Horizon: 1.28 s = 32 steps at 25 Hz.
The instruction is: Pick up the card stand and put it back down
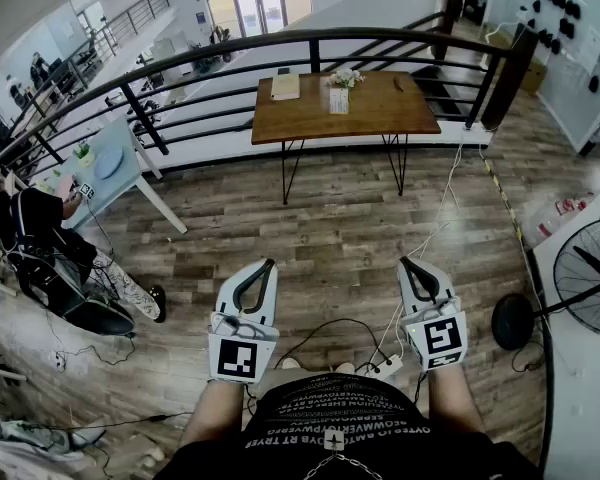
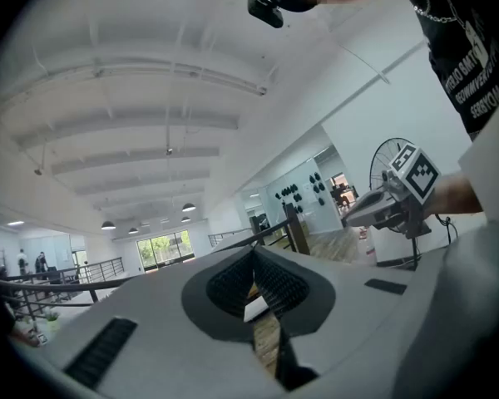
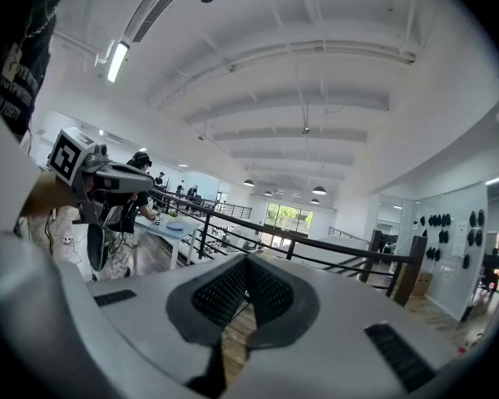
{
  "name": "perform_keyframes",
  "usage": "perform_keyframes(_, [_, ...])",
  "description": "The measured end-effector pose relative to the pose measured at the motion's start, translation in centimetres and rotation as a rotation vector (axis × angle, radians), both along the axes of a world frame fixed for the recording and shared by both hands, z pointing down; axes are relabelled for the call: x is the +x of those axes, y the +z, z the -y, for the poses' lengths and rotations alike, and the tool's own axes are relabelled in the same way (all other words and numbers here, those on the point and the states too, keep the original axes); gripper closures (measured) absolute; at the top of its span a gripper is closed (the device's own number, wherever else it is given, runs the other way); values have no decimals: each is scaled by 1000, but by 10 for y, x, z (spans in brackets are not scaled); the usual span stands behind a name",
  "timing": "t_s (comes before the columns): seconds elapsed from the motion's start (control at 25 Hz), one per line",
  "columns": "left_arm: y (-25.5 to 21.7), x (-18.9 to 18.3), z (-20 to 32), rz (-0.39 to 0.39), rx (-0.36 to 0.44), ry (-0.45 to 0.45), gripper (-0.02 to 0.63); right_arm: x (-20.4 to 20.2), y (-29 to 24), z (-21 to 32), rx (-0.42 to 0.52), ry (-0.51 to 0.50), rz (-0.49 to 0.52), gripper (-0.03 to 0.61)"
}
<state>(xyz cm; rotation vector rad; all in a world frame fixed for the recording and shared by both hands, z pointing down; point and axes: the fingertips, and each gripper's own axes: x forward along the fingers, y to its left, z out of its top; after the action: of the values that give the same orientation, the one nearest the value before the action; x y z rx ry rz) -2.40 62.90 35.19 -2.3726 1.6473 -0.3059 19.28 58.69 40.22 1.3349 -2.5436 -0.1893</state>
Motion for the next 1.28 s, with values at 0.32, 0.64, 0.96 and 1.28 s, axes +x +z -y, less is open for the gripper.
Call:
perform_keyframes(0.32, [13,19,11,11,-3,4,588,13,9,0,-38,-51,73,565])
perform_keyframes(0.64, [19,18,13,19,49,-79,588,29,22,8,-62,-57,95,565])
perform_keyframes(0.96, [33,19,44,-42,15,-51,588,38,40,29,-102,-23,86,565])
perform_keyframes(1.28, [42,19,104,-58,-12,26,589,29,37,80,-102,16,63,565])
